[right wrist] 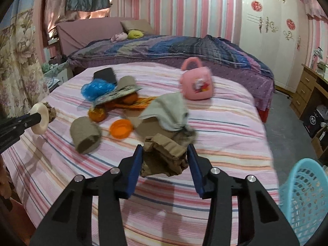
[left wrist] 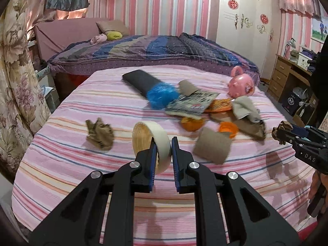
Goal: Collect trash
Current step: 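Grasp the crumpled brown paper with the right gripper while the left holds the tape roll, then carry the tape roll and brown paper over the blue basket with both grippers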
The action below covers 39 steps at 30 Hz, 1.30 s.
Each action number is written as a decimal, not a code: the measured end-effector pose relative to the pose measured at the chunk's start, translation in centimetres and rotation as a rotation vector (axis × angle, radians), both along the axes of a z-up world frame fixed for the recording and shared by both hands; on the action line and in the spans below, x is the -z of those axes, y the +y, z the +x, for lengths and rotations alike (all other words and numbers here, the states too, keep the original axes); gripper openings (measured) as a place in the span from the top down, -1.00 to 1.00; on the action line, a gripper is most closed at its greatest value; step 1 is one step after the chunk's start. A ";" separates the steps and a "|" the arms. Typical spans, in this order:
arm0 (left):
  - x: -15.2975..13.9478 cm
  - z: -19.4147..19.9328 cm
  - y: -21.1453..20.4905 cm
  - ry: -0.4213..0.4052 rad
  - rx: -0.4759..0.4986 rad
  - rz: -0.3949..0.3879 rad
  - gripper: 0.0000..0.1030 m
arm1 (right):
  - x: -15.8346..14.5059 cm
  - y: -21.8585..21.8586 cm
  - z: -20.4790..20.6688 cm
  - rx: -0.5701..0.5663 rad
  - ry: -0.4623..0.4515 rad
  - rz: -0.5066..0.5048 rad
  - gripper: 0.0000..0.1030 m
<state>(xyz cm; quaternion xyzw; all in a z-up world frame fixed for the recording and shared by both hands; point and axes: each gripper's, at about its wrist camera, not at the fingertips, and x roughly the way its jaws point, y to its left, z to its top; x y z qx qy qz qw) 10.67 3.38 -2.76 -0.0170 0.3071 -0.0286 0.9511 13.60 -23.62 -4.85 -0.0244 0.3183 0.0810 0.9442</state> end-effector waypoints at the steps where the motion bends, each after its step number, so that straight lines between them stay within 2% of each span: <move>1: -0.2 -0.1 -0.6 -0.006 0.001 0.002 0.74 | -0.3 -1.3 -0.2 0.013 -0.005 0.003 0.14; 7: -1.1 -0.2 -5.3 -0.017 0.038 0.001 0.74 | -1.6 -6.9 -1.5 0.079 -0.028 -0.006 0.14; 11: -1.7 -0.4 -9.1 -0.032 0.079 0.002 0.74 | -2.1 -12.3 -2.9 0.161 -0.040 -0.007 0.14; 18: -3.4 -1.2 -17.2 -0.064 0.214 0.004 0.74 | -2.8 -20.8 -5.4 0.289 -0.062 0.013 0.14; 23: -3.3 -2.1 -22.2 -0.072 0.306 -0.002 0.74 | -2.2 -26.5 -7.0 0.369 -0.046 0.026 0.14; 32: -1.6 -2.2 -31.9 -0.034 0.463 -0.032 0.74 | -0.1 -29.7 -7.5 0.398 0.004 -0.001 0.14; 39: -1.3 -2.4 -36.9 -0.020 0.542 -0.063 0.74 | 0.9 -31.4 -8.2 0.439 0.023 -0.033 0.14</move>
